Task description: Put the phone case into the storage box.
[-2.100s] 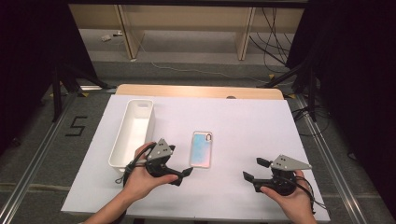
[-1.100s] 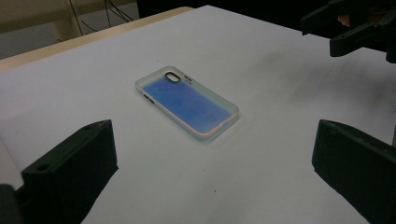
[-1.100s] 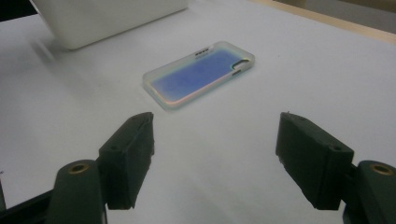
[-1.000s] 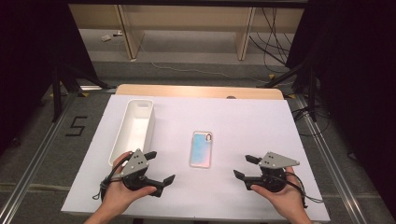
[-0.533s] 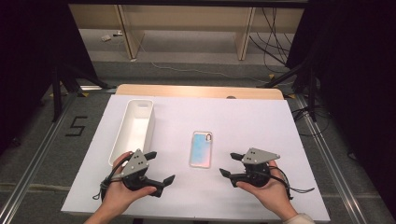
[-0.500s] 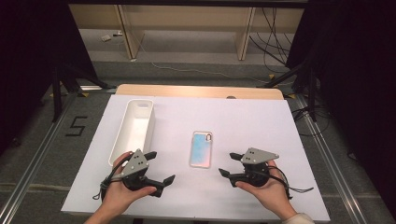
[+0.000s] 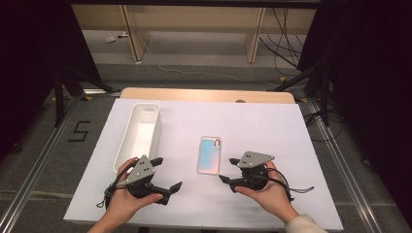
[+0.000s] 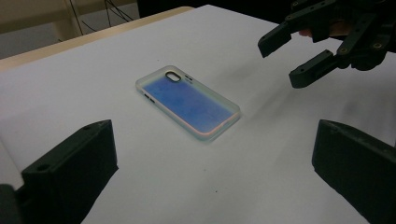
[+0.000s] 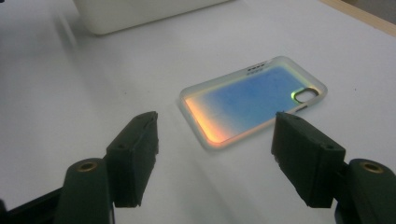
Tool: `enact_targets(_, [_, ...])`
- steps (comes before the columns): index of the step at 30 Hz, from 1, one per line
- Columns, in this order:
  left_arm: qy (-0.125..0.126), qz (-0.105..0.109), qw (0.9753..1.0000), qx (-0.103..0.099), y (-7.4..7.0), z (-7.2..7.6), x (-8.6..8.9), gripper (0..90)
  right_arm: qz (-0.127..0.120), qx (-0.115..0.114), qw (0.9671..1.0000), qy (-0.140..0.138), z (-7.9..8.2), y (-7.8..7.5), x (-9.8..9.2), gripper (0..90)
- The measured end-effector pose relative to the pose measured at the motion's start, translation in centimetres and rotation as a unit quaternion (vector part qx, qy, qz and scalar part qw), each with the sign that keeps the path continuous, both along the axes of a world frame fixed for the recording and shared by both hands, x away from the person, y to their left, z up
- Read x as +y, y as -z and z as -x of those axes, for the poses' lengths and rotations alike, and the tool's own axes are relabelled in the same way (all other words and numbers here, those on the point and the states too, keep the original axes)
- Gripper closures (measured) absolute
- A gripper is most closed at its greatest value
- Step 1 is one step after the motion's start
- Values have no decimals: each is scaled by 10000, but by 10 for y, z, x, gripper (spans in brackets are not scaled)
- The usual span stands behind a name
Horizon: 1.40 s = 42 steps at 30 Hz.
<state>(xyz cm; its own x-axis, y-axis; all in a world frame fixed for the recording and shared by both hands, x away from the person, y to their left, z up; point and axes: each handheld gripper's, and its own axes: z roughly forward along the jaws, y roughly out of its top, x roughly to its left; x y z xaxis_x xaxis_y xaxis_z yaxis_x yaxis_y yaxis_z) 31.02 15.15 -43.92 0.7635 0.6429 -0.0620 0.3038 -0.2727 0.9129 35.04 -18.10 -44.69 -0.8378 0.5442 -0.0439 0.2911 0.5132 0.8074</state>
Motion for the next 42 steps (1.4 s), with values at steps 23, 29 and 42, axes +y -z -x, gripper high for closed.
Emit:
enact_targets(23, [13,-7,10000,-14,0,0,0,0,465,86,9986,-245,-24,8,34,339])
enact_targets(29, [-29,7,10000,0,0,0,0,0,525,55,9983,-262,-29,8,39,341])
enact_targets(42, [20,13,10000,-4,0,0,0,0,755,54,9967,-305,-38,15,50,348])
